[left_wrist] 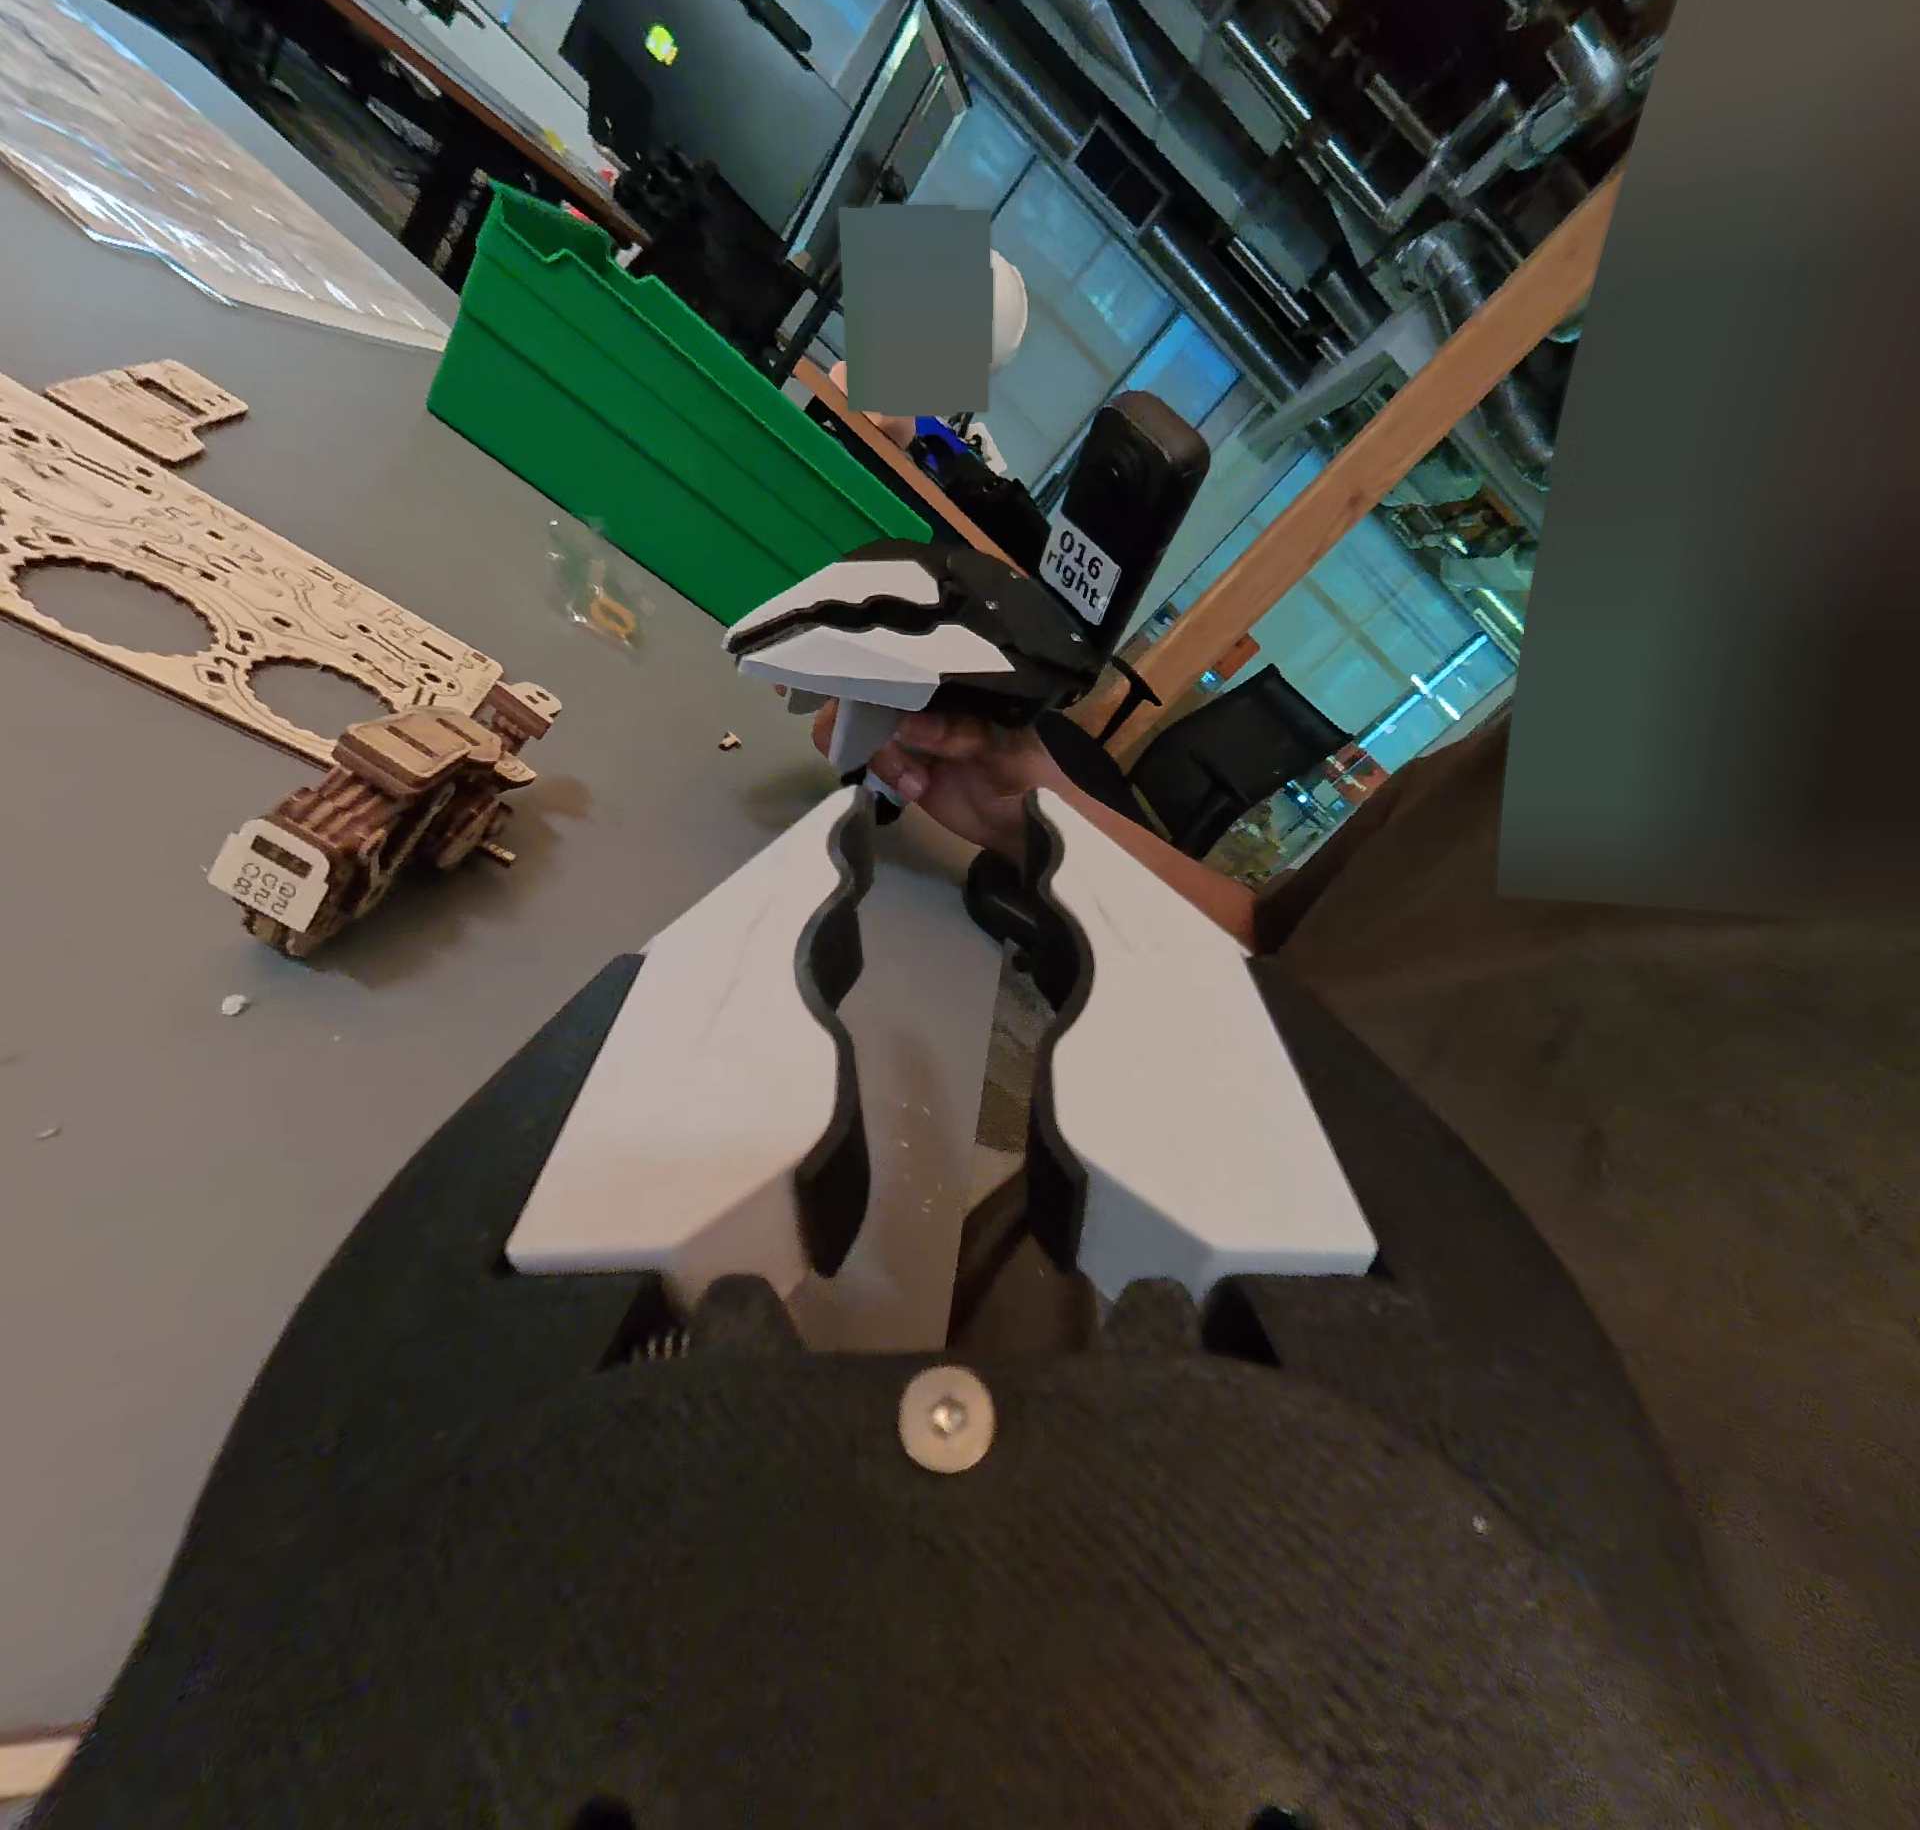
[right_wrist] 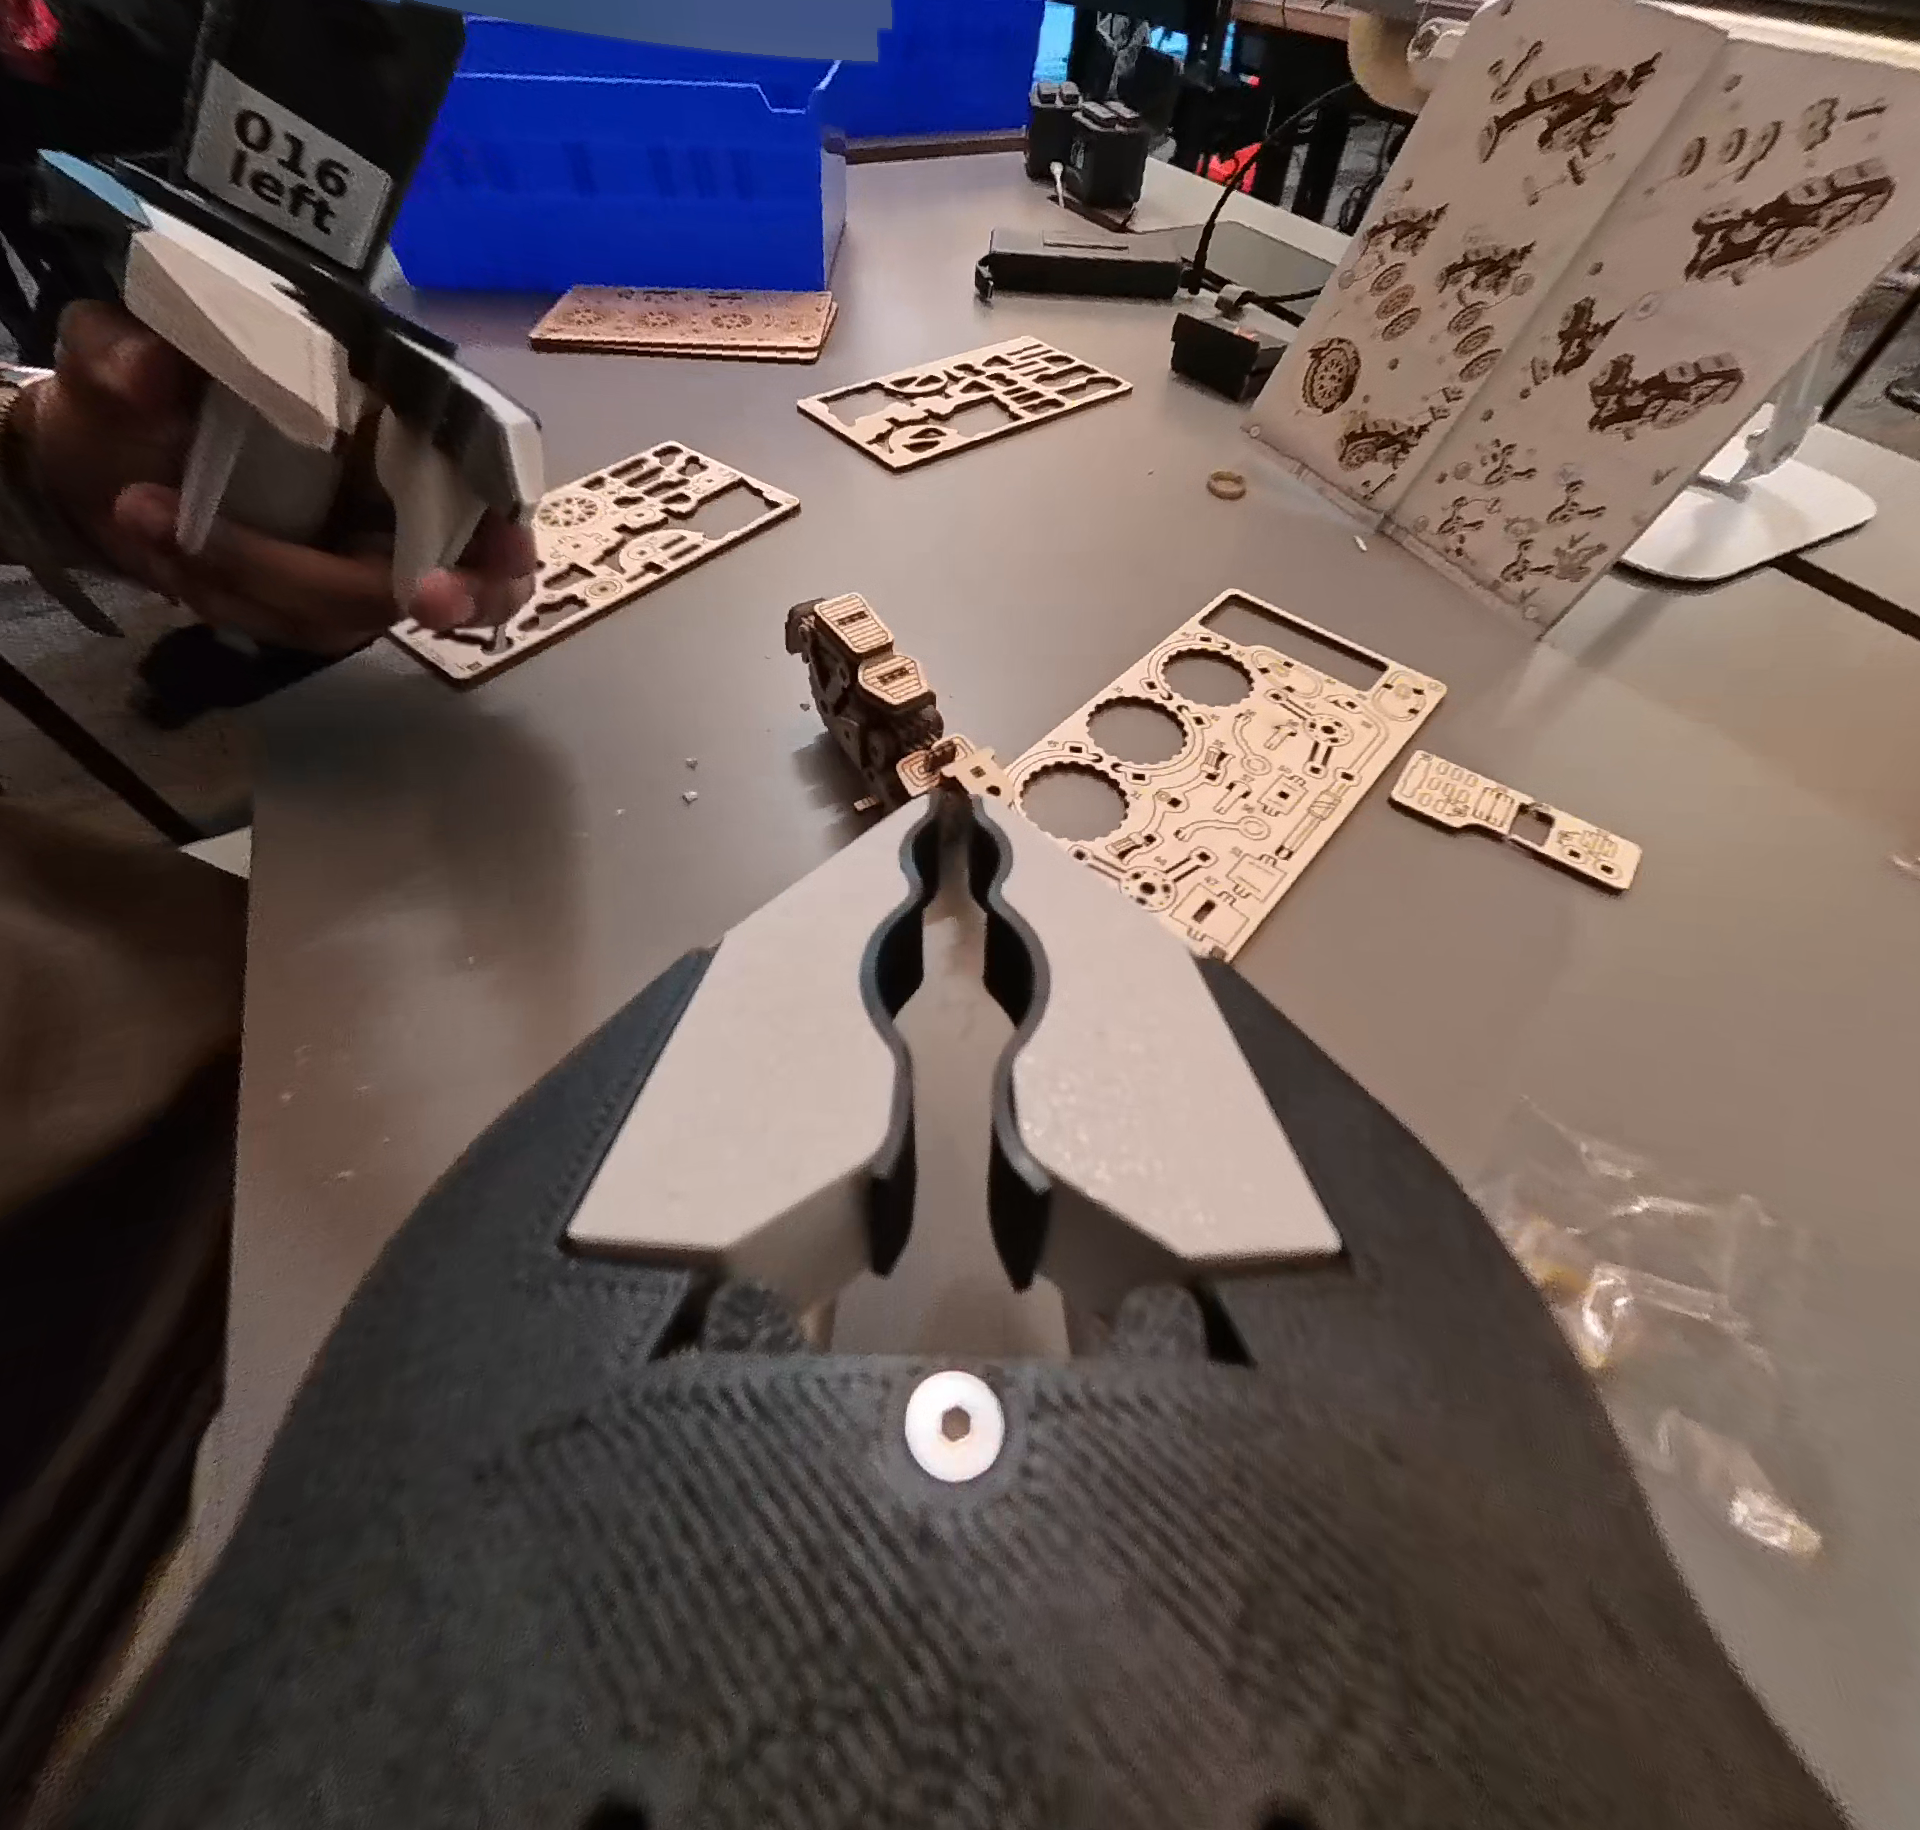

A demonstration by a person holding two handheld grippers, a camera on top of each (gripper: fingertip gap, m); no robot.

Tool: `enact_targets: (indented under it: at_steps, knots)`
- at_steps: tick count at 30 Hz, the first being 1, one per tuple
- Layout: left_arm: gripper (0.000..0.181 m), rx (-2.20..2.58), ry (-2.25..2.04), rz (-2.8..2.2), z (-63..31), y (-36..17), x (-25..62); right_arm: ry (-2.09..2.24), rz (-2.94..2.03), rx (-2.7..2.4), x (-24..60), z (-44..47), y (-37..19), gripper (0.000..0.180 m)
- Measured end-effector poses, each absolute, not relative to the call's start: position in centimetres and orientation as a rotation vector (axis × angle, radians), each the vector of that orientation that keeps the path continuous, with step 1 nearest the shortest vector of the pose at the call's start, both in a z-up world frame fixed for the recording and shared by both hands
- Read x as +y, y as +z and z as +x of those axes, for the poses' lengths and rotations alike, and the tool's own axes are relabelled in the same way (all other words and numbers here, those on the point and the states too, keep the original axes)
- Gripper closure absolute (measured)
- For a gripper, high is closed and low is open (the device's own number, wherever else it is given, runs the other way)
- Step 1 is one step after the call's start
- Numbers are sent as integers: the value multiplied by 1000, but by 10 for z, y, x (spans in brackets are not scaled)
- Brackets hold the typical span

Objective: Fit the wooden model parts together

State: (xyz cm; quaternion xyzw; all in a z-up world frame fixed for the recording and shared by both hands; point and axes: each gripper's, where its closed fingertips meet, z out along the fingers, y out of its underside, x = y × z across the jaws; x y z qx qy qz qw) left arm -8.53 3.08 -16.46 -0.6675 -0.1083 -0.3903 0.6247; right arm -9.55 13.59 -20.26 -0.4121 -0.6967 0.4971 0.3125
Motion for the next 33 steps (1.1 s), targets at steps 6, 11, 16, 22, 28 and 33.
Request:
enact_targets:
  at_steps: [6, 11, 16, 22, 28, 33]
  knots:
    - [142, -259, -823, -1533, -92, -161, 28, 1282, -1076, -1837, 138, -94, -203, 179]
    - [119, -436, -400, -1473, -191, -142, -11, 1302, -1064, -1847, 134, -95, -203, 179]
    - [116, -645, 7, -1416, -288, -142, -79, 1299, -1069, -1846, 136, -96, -205, 179]
    - [122, -805, -12, -1447, -326, -177, -95, 1310, -1095, -1839, 139, -99, -207, 179]
    - [91, -936, 0, -1430, -338, -188, -102, 1260, -1112, -1858, 142, -103, -215, 178]
    - [94, -861, 18, -1491, -331, -190, -86, 1268, -1131, -1881, 137, -101, -219, 176]
